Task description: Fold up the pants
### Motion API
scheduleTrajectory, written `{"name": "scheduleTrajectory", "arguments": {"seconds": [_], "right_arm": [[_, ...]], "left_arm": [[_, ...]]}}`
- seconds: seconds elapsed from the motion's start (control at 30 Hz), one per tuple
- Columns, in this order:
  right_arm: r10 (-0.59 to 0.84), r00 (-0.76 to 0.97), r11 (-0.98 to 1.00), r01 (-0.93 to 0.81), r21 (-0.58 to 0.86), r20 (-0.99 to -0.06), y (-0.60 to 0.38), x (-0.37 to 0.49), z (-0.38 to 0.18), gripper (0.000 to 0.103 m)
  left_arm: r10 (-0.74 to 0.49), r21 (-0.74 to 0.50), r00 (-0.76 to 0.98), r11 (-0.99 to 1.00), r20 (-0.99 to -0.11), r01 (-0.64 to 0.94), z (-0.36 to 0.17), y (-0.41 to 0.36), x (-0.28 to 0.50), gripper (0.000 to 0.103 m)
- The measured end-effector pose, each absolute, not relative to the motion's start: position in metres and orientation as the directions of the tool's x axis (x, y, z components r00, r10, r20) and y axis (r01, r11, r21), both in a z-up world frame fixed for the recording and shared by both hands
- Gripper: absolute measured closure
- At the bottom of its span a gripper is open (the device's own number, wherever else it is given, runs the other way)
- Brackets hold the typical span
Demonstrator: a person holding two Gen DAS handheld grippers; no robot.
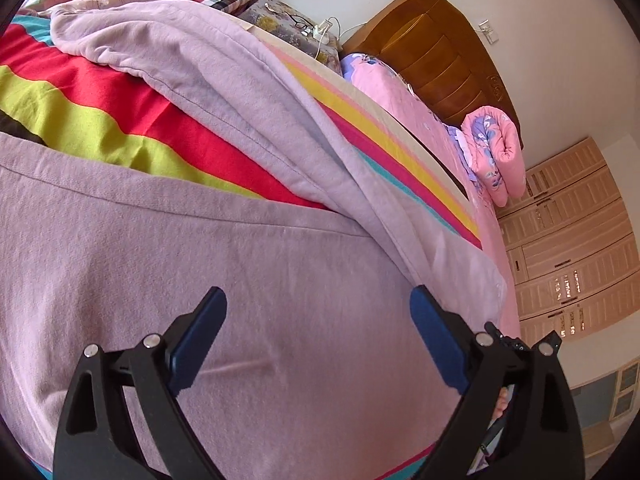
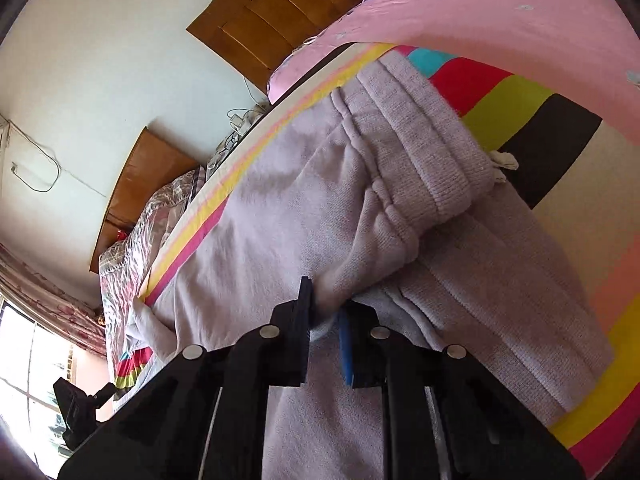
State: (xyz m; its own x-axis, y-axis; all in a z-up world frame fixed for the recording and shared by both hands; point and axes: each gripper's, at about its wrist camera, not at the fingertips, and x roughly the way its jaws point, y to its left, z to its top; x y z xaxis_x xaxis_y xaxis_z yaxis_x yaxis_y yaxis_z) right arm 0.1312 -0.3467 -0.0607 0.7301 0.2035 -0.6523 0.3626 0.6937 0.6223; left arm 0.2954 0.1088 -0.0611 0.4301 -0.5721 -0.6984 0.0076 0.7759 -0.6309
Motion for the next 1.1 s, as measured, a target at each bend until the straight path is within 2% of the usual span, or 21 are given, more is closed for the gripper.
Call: {"name": "scheduleTrajectory", "arguments": {"seconds": [0.1, 0.23, 0.43, 0.5, 0.6, 0.63, 0.67, 0.73, 0.8, 0.87, 0.93, 1.0, 1.1], "right_arm": [[0.168, 0.756, 0.723, 0.341, 0.601, -0.632, -0.341, 0.13, -0.052, 0.092], [0.179, 0.762, 0.728, 0.323, 0.605, -0.622, -0.34, 0.134, -0.048, 0.092], [0.224, 0.764, 0.698, 0.308, 0.647, -0.605, -0.35, 0.118, -0.065, 0.092], [0.233, 0.763, 0.694, 0.303, 0.653, -0.602, -0.351, 0.118, -0.068, 0.092], [0.239, 0.761, 0.699, 0.297, 0.651, -0.603, -0.352, 0.12, -0.07, 0.092], [0.244, 0.761, 0.694, 0.296, 0.656, -0.601, -0.354, 0.12, -0.071, 0.092], [0.248, 0.761, 0.692, 0.294, 0.66, -0.599, -0.354, 0.12, -0.07, 0.092], [0.253, 0.763, 0.694, 0.285, 0.661, -0.594, -0.357, 0.12, -0.067, 0.092], [0.269, 0.771, 0.695, 0.26, 0.671, -0.577, -0.361, 0.121, -0.058, 0.092], [0.288, 0.784, 0.688, 0.23, 0.688, -0.55, -0.365, 0.119, -0.043, 0.092], [0.31, 0.792, 0.691, 0.191, 0.697, -0.525, -0.371, 0.114, -0.025, 0.092], [0.326, 0.791, 0.705, 0.161, 0.691, -0.518, -0.375, 0.1, -0.013, 0.092], [0.333, 0.77, 0.716, 0.17, 0.678, -0.545, -0.377, 0.066, -0.014, 0.092]], "left_arm": [[-0.597, -0.671, 0.417, 0.74, -0.686, -0.046, -0.052, 0.106, 0.333, 0.01], [-0.569, -0.649, 0.403, 0.756, -0.717, -0.087, -0.03, 0.093, 0.392, 0.012], [-0.428, -0.488, 0.294, 0.856, -0.855, -0.173, -0.032, 0.07, 0.463, 0.03], [-0.425, -0.481, 0.282, 0.86, -0.86, -0.169, -0.041, 0.07, 0.478, 0.042], [-0.395, -0.442, 0.24, 0.878, -0.887, -0.187, -0.06, 0.071, 0.496, 0.068], [-0.367, -0.415, 0.245, 0.891, -0.897, -0.183, -0.065, 0.072, 0.497, 0.092], [-0.357, -0.41, 0.271, 0.895, -0.894, -0.176, -0.066, 0.075, 0.494, 0.096], [-0.379, -0.458, 0.373, 0.876, -0.847, -0.149, -0.053, 0.084, 0.477, 0.098], [-0.342, -0.44, 0.533, 0.896, -0.774, -0.064, -0.015, 0.089, 0.44, 0.098], [-0.335, -0.424, 0.666, 0.905, -0.667, 0.03, 0.025, 0.101, 0.376, 0.098], [-0.36, -0.433, 0.725, 0.896, -0.587, 0.094, 0.048, 0.114, 0.308, 0.098], [-0.391, -0.451, 0.724, 0.884, -0.569, 0.123, 0.042, 0.126, 0.247, 0.097], [-0.406, -0.444, 0.663, 0.888, -0.629, 0.123, -0.009, 0.141, 0.179, 0.093]]}}
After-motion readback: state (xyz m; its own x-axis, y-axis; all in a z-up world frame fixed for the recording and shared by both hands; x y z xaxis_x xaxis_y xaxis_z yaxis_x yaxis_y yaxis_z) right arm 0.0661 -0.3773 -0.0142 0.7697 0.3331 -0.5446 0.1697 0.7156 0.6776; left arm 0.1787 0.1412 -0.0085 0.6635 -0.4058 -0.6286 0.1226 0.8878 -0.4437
